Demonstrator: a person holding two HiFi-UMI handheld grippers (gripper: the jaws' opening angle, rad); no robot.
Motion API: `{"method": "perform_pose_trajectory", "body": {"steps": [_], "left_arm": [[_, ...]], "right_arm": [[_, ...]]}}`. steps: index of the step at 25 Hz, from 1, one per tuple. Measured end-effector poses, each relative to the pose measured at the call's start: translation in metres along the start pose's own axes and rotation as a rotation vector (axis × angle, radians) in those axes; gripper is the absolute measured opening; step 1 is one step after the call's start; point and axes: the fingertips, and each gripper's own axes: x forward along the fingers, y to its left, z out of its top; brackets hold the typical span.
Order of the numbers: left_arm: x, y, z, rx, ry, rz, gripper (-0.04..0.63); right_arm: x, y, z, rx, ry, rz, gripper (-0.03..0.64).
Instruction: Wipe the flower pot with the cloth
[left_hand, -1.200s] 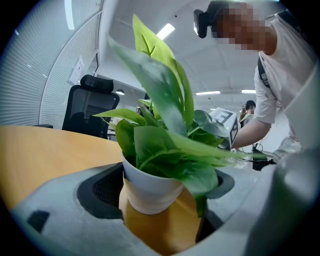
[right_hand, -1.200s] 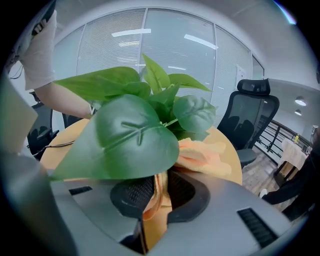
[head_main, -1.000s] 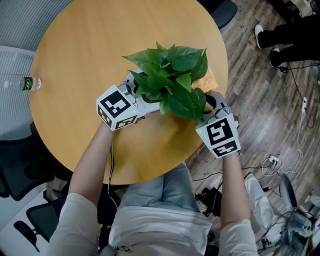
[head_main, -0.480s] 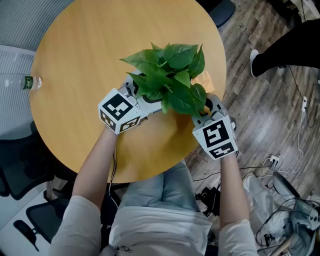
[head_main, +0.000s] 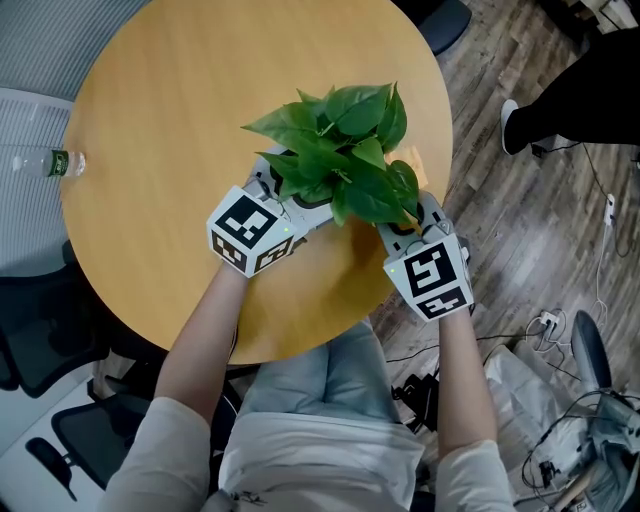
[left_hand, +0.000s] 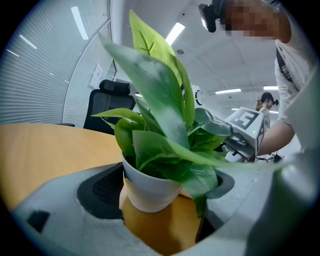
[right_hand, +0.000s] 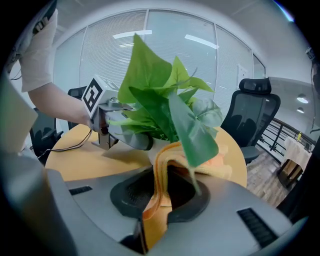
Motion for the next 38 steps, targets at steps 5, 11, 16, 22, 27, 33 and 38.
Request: {"method": "perform_pose_trajectory", "body": {"steps": [5, 11, 16, 22, 27, 33, 38], "left_arm": [[-0.001, -0.004, 0.004, -0.015, -0.002, 0.044, 0.462], [-0.001, -0.004, 0.003, -0.041, -0.004, 0.111, 0.46], [0.001, -0.004, 0.003, -0.064, -0.003, 0.175, 0.46], [0.003, -0.004, 0.003, -0.086, -0.019, 0.225, 0.46], [0.003, -0.003, 0.002, -0.081, -0.019, 0.222, 0.462], [0.001, -0.005, 0.005, -0.068, -0.031, 0.21, 0.462], [-0.002, -0.011, 0.005, -0.059, -0.018, 0.198, 0.462]], "right_arm": [[-0.005, 0.005, 0.001, 0.006, -0.006, 0.007, 0.051], [-0.005, 0.011, 0.001, 0.009, -0.011, 0.015, 0.051], [-0.003, 0.014, 0.0, 0.008, -0.012, 0.023, 0.051], [-0.004, 0.013, 0.0, 0.016, -0.015, 0.026, 0.051], [-0.003, 0.014, -0.002, 0.015, -0.014, 0.031, 0.051], [-0.008, 0.007, -0.002, 0.049, -0.028, 0.007, 0.051], [-0.019, -0.008, 0.0, 0.09, -0.043, -0.049, 0.051]]}}
